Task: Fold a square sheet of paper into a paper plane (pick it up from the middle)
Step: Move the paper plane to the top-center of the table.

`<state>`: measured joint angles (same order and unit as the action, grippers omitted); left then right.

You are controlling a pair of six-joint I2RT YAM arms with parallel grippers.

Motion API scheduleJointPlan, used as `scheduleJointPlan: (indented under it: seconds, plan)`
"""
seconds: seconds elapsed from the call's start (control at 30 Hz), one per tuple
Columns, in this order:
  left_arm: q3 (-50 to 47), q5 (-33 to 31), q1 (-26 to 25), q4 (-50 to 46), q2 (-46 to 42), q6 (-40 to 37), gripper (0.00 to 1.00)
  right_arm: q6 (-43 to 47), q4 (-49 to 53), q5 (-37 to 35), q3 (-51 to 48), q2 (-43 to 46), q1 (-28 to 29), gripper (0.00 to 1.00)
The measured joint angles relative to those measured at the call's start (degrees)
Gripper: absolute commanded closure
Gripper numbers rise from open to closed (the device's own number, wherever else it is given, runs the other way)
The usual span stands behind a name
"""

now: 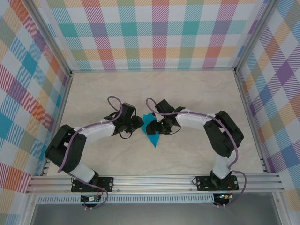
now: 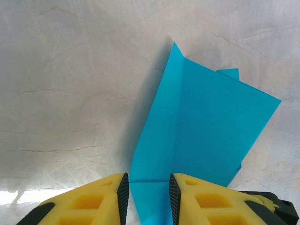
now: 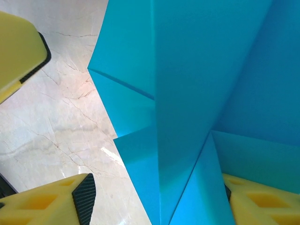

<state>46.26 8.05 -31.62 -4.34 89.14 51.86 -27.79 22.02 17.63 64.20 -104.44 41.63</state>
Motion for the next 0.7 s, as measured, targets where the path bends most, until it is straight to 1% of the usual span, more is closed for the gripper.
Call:
scheduleJointPlan:
  seconds: [0.1,0.27,0.5,0.7]
  plan:
    - [0.0,0.7,0.0,0.0,-0.2,0.0,0.71,0.0,1.2,-1.3,0.9,-0.1,0.4,0.31]
    - [0.0,1.1,0.3,-0.2,-0.2,0.0,0.72,-0.1,3.9,-5.9,3.9,-1.6,1.6,0.31]
    - [-0.1,-0.8,3.8,-3.4,-1.0,0.1,0.72,-1.2,8.2,-11.7,7.1,-3.8,3.7,0.30]
    - [-0.8,-1.7,5.2,-5.0,-3.1,0.2,0.72,-3.3,9.9,-13.7,8.7,-4.7,5.2,0.31]
